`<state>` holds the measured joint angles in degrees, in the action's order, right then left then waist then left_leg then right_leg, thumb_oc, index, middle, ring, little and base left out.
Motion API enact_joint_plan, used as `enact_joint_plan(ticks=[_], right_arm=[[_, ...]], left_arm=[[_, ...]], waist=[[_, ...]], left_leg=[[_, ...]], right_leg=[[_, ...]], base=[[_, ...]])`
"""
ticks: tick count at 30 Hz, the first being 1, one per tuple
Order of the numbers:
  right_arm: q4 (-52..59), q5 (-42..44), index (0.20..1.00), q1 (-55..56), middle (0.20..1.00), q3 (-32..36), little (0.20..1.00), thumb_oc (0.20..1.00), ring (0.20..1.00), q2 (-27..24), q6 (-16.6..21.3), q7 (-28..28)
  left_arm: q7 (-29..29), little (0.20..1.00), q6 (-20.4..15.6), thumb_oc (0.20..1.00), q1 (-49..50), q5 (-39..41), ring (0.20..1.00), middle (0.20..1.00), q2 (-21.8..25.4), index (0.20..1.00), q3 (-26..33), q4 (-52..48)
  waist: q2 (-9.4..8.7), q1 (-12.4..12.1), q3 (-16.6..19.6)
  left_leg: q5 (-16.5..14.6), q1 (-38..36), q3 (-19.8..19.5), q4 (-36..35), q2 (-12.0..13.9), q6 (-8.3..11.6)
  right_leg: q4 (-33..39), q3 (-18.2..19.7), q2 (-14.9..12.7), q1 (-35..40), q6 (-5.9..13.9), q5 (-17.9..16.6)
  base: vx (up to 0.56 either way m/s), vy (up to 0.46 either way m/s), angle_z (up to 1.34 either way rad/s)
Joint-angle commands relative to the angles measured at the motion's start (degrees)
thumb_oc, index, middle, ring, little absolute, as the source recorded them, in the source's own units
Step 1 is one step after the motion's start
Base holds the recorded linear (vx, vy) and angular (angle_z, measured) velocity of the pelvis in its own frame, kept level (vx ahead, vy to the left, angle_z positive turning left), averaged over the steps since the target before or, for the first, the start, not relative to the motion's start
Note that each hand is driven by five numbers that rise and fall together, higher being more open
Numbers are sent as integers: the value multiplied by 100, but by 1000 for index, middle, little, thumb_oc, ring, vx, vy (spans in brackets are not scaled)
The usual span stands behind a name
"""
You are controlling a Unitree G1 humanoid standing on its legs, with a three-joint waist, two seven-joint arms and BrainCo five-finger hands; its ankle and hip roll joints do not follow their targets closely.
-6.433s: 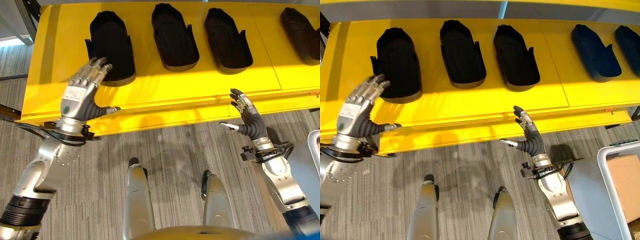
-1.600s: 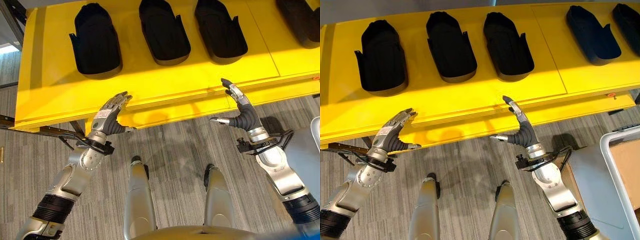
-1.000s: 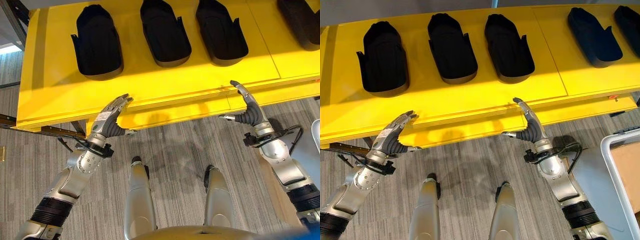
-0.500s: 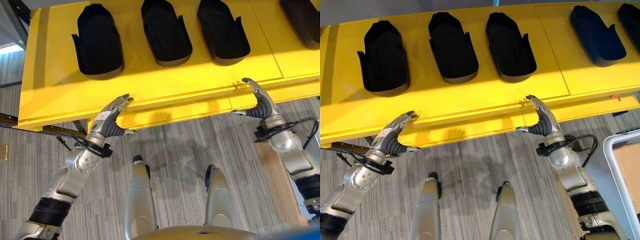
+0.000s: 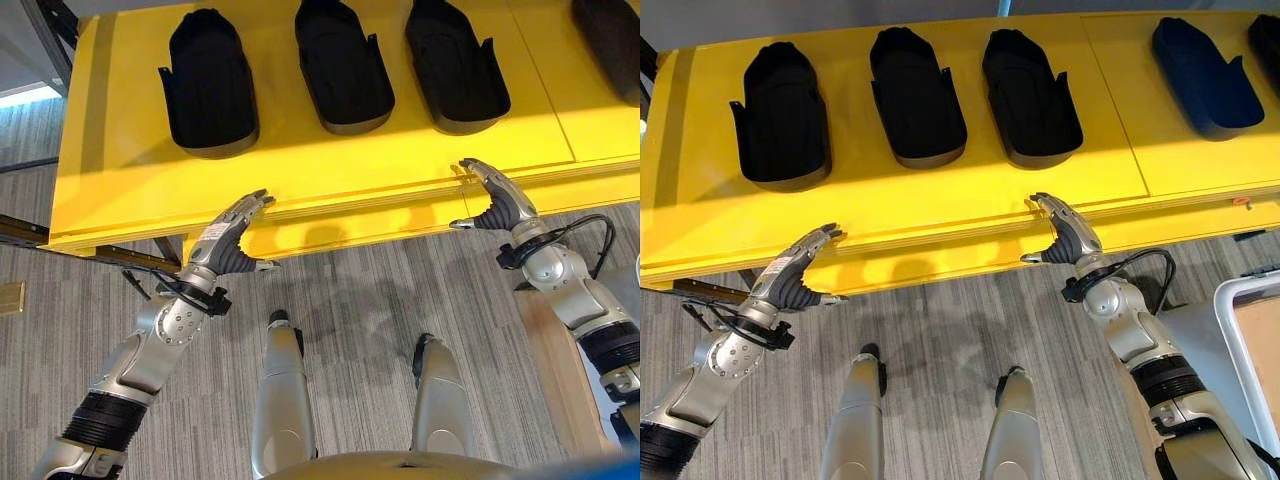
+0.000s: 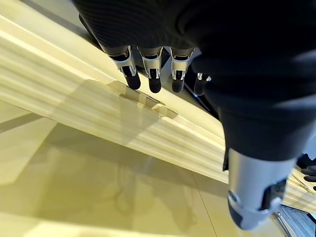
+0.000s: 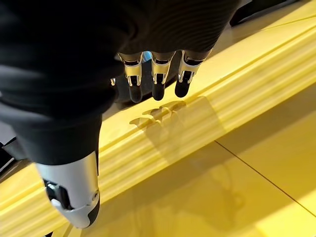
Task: Move parts from the plastic box to the shelf.
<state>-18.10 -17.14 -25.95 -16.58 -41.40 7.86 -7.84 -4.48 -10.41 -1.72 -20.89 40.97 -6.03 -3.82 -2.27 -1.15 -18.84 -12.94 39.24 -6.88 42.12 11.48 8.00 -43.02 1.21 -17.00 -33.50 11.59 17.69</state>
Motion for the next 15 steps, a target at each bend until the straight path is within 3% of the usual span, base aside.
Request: enact_joint_plan(ticks=[1,15], right_arm=[[-251,-83,1000,-352,1000,-72,1000,1000,1000,12,31,-130],[-1116,-412,1000,-1211,1000,-517,1000,1000,1000,-243,-197,-200]], left_arm=[[271,1000,2,1000,548,116,1000,1000,77,1000,-331,-99],[297,1000,11,1000,605,236,1000,1000,153,1000,-338,-81]], waist=[[-112,-118,285],[-85,-219,230]], left_leg=[[405,230,13,-15,12,-195],[409,290,-13,40,-31,-209]], right_leg=[[-134,186,177,-387,-408,-723],[-214,148,165,-409,-417,-717]], base=[[0,0,0],[0,0,0]])
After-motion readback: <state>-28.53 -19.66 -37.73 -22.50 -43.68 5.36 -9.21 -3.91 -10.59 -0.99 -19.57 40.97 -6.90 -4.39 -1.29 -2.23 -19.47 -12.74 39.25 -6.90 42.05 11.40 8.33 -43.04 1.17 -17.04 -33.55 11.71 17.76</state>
